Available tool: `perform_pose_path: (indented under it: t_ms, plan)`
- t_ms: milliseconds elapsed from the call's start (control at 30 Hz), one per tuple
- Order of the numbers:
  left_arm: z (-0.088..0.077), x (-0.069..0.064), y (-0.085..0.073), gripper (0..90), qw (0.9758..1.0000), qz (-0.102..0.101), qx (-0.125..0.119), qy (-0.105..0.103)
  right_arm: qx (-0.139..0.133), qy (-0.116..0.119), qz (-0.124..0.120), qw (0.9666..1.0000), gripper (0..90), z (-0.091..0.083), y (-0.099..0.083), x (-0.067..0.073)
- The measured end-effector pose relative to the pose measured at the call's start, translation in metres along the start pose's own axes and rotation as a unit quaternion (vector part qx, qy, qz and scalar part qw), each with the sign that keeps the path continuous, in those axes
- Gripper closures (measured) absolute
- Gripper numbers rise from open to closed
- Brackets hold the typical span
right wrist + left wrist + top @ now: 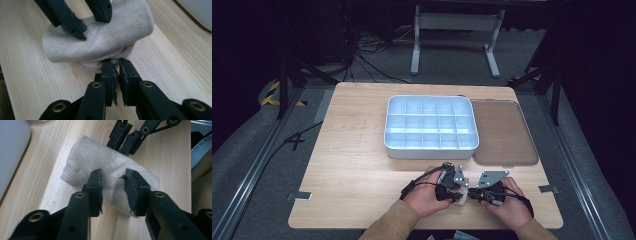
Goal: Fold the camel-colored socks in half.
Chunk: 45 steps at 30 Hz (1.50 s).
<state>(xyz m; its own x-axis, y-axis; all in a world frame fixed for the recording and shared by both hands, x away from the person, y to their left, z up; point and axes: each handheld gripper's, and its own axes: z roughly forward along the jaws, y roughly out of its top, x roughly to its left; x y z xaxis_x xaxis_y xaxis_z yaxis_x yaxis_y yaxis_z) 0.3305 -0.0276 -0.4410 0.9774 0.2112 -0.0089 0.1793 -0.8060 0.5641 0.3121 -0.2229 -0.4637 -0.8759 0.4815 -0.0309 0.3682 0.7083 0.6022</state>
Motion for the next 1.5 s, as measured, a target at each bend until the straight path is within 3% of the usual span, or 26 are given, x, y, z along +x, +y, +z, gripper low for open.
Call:
perform_pose_path:
  t_ms: [267,700,1100,1333,1500]
  plan:
    - [0.003,0.000,-0.002,52.1,0.9999,-0.002,0.003,-0.015,-0.002,0.003,0.012,0.9999,78.3,-0.001,-0.002,-0.002]
    - [0.004,-0.002,-0.002,50.0,0.9999,-0.005,0.007,-0.011,-0.007,0.008,0.035,0.9993,72.7,-0.007,-0.004,-0.005]
    - [0.004,-0.002,-0.002,50.2,0.9999,-0.007,0.008,-0.007,-0.064,-0.007,0.059,0.9962,65.6,-0.032,0.007,-0.005]
    - [0.004,0.000,-0.004,50.4,0.9996,-0.026,-0.003,-0.010,-0.089,0.001,0.085,0.9924,61.0,-0.035,0.012,-0.003]
    - [0.004,0.001,-0.004,50.5,0.9996,-0.026,-0.002,-0.013,-0.101,0.003,0.104,0.9895,56.8,-0.034,0.014,-0.003]
